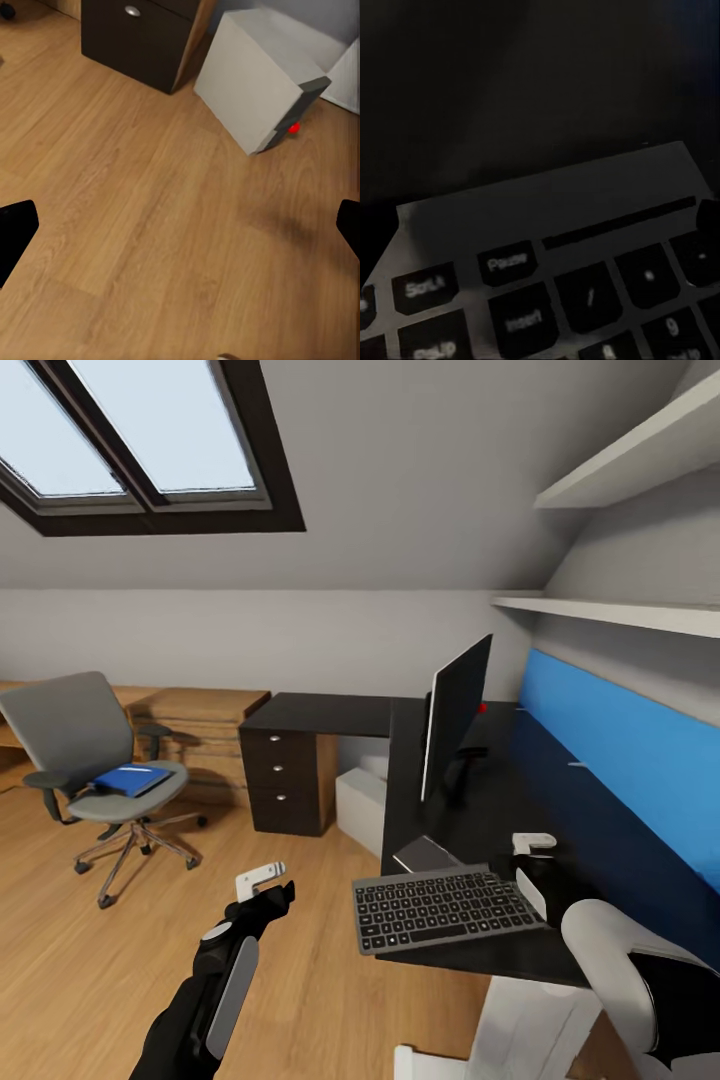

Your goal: In the bedroom, organize the workspace by keeping the computer under the desk, ensuring the monitor is on the desk, placing the keyboard on the desk next to the monitor, placing the mouse on the desk next to the keyboard, moving the folder from the swivel chair onto the desk next to the mouse, stacking the notebook on top of the folder with the pen on top of the notebook, and positioning the swivel chair next to the desk.

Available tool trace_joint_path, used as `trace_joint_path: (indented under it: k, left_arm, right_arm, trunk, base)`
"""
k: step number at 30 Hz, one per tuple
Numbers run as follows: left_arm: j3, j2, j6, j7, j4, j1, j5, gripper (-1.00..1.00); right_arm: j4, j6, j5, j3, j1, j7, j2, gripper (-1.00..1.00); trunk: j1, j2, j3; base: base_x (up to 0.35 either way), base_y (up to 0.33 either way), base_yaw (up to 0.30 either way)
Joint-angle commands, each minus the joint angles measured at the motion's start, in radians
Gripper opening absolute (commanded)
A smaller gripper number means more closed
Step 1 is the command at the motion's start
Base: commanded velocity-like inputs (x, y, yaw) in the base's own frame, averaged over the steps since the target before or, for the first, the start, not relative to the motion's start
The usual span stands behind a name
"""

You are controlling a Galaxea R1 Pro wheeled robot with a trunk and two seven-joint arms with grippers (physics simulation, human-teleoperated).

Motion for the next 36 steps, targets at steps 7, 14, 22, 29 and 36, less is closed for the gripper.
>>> trace_joint_path:
  k: [7, 14, 22, 29, 36]
  left_arm:
    - [-0.001, 0.0, 0.003, 0.008, -0.002, 0.0, 0.011, 1.0]
    - [-0.001, 0.0, 0.003, 0.008, -0.002, 0.0, 0.01, 1.0]
    - [-0.001, 0.0, 0.003, 0.007, 0.01, 0.0, 0.01, 1.0]
    - [-0.001, 0.0, 0.003, 0.008, 0.018, 0.0, 0.011, 1.0]
    - [-0.001, 0.0, 0.003, 0.008, 0.02, 0.0, 0.009, 1.0]
  right_arm:
    - [-0.002, 0.005, 0.01, -0.008, -0.001, 0.0, 0.001, 1.0]
    - [-0.002, 0.005, 0.01, -0.009, -0.001, 0.0, 0.001, 1.0]
    - [-0.004, 0.004, 0.01, -0.01, -0.001, -0.001, -0.001, 1.0]
    - [-0.013, 0.004, 0.009, -0.011, -0.001, -0.001, -0.003, 1.0]
    - [-0.021, 0.004, 0.009, -0.011, -0.001, -0.001, -0.003, 1.0]
  trunk:
    - [0.0, -0.001, 0.0]
    - [0.0, -0.001, 0.001]
    - [0.0, -0.001, 0.001]
    - [0.0, -0.001, 0.001]
    - [0.0, -0.001, 0.001]
  base:
    - [0.0, 0.0, -0.063]
    - [0.0, 0.0, -0.011]
    - [0.122, 0.0, -0.001]
    - [0.196, 0.0, 0.0]
    - [0.036, 0.0, 0.0]
